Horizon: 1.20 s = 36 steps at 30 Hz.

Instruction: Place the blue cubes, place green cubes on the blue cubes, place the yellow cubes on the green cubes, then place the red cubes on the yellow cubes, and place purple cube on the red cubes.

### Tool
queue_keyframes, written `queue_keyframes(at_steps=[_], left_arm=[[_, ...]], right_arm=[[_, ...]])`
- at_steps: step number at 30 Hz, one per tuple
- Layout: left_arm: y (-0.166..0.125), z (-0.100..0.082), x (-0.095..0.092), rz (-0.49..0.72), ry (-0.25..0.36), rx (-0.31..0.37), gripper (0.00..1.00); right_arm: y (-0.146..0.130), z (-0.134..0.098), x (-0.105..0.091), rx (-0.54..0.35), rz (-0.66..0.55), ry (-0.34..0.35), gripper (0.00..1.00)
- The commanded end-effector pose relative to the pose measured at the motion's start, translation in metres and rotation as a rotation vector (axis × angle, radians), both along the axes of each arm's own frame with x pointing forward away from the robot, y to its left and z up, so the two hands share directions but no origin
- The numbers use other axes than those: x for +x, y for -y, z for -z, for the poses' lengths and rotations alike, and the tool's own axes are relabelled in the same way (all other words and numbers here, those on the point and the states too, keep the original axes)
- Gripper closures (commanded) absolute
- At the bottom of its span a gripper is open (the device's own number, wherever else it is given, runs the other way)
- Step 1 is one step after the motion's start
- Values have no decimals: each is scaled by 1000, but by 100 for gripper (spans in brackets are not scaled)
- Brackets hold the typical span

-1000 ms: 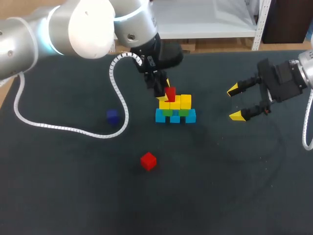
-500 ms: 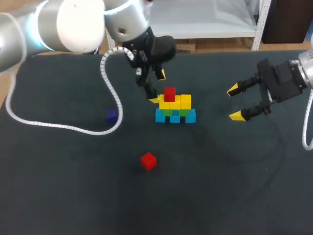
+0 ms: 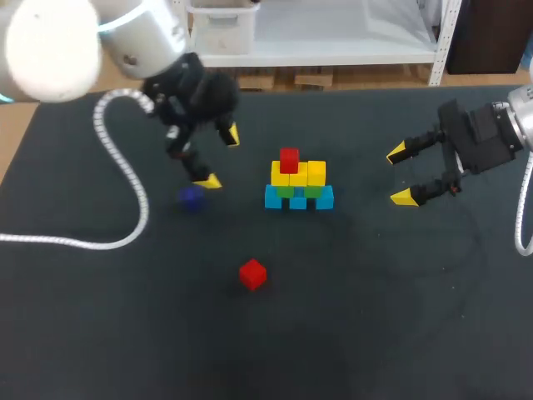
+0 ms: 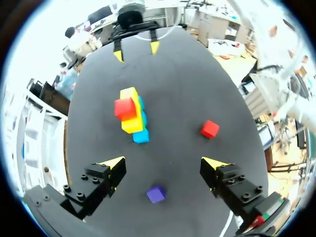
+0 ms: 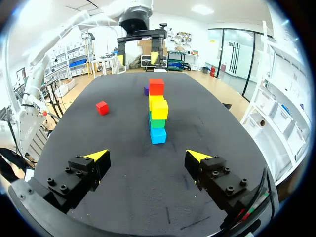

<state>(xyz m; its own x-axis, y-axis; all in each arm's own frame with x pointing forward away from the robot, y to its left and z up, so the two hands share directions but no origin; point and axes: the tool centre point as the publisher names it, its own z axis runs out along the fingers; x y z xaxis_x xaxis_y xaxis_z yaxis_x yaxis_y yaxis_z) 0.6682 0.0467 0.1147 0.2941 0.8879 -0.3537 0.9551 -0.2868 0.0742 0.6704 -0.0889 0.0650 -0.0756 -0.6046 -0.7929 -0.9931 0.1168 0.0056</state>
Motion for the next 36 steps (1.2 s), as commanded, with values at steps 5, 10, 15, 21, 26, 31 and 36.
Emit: queue_keyframes(at_steps=[5, 10, 15, 21, 26, 31, 36], left_arm=[[-49, 15, -12, 47, -4, -173, 0], [-64, 22, -12, 58, -16, -183, 0], [-68, 23, -10, 61, -22, -177, 0], [-67, 21, -8, 73, -15, -181, 0], [-67, 21, -8, 73, -15, -181, 0], [-67, 21, -8, 73, -15, -181, 0], [-67, 21, -8, 73, -15, -181, 0]], right_arm=[[0, 1, 1, 2, -1, 1, 0], [0, 1, 1, 2, -1, 1, 0], [0, 1, 1, 2, -1, 1, 0], [0, 1, 1, 2, -1, 1, 0], [-18, -17, -15, -116, -230, 119, 0], [-48, -18, -40, -162, -416, 150, 0], [-75, -18, -59, -190, -515, 163, 0]])
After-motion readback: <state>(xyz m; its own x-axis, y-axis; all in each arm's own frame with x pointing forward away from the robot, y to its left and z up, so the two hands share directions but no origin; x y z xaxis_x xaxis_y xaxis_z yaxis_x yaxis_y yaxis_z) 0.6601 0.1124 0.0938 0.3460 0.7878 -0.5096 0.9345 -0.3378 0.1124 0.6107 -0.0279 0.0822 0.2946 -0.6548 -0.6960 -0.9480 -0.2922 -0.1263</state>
